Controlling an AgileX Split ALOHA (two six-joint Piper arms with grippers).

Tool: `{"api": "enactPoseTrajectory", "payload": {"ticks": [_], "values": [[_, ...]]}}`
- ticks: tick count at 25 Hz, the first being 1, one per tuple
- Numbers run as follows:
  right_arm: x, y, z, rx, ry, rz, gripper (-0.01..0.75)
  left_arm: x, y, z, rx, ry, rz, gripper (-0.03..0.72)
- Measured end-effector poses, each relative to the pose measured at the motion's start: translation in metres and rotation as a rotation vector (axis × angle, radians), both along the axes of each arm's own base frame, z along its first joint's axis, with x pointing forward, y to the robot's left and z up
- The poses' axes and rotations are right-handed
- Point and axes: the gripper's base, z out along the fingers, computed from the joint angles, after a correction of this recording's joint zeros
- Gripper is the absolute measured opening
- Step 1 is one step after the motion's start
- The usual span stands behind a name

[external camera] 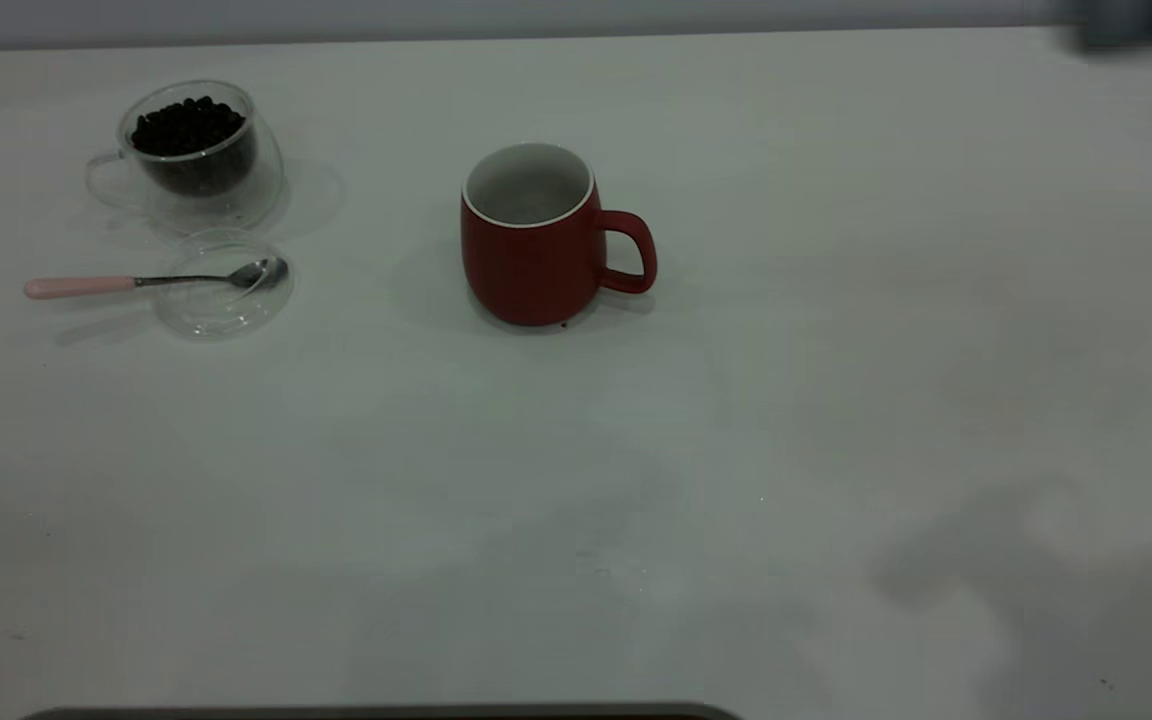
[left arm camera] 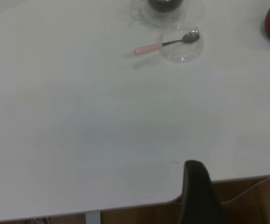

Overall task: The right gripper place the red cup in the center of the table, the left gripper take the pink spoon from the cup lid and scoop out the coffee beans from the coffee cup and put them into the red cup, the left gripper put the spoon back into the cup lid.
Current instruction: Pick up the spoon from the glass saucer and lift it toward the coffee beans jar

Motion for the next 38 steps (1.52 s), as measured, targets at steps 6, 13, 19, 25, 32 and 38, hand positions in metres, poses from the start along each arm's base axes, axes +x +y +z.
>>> {"api": "enactPoseTrajectory", "payload": {"ticks": [6,13,19,25,32,38], "values": [[-0.052,-0.053,0.034,-0.096,-0.124,-0.241,0.583,0.000,0.000,0.000,0.000,0.000,0.000,0.498],[-0.109,-0.074,0.068,-0.001,-0.529,-0.389,0.583,0.000,0.000,0.000,-0.001,0.000,0.001,0.498],[-0.142,-0.079,0.074,0.044,-0.780,-0.459,0.583,0.000,0.000,0.000,-0.001,0.000,0.001,0.498],[-0.166,-0.080,0.077,0.087,-0.946,-0.461,0.583,0.000,0.000,0.000,-0.001,0.000,0.001,0.498],[-0.176,-0.080,0.077,0.102,-1.005,-0.462,0.583,0.000,0.000,0.000,-0.001,0.000,0.001,0.498],[-0.176,-0.080,0.077,0.109,-1.004,-0.448,0.583,0.000,0.000,0.000,-0.001,0.000,0.001,0.498]]}}
